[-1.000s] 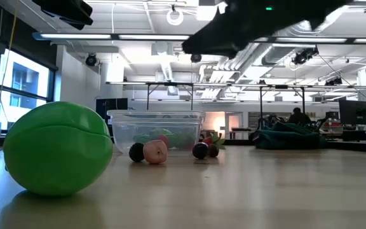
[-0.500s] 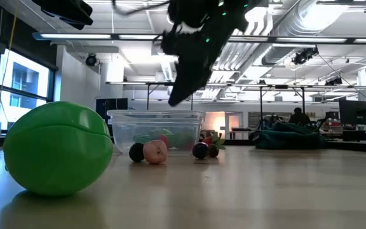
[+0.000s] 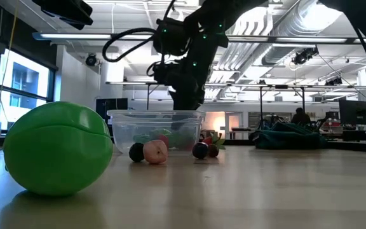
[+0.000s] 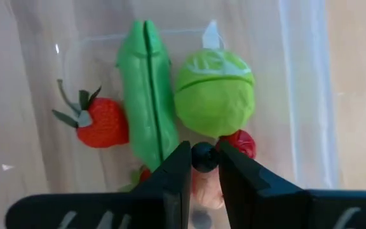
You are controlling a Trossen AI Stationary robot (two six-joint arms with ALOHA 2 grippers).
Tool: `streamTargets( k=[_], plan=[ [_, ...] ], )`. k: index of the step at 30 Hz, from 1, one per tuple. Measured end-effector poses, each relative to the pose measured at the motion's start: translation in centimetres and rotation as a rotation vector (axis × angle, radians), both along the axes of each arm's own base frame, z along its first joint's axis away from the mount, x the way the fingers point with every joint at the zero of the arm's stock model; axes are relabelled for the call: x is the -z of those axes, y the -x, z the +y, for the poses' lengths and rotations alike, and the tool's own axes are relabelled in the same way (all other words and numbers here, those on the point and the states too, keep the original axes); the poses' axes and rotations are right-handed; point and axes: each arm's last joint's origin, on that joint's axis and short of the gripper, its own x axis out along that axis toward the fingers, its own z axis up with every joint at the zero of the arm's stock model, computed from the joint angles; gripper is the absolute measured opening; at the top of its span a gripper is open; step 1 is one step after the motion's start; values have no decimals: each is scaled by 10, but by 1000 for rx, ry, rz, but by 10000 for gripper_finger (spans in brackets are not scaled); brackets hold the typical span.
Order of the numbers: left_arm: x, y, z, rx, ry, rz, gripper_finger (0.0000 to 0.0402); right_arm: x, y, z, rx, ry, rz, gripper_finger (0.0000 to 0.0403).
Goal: Pick and placing Produce into tupperware
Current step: Put the blueberry into the transparent container, then put the red strawberry into the transparent container
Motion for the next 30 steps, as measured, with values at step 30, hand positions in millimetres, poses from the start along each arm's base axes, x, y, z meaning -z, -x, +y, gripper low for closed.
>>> streamTargets(
  k=[30],
  plan=[
    [0,0,0,0,0,0,19,-17,2,20,-60,126,-45,122]
  ],
)
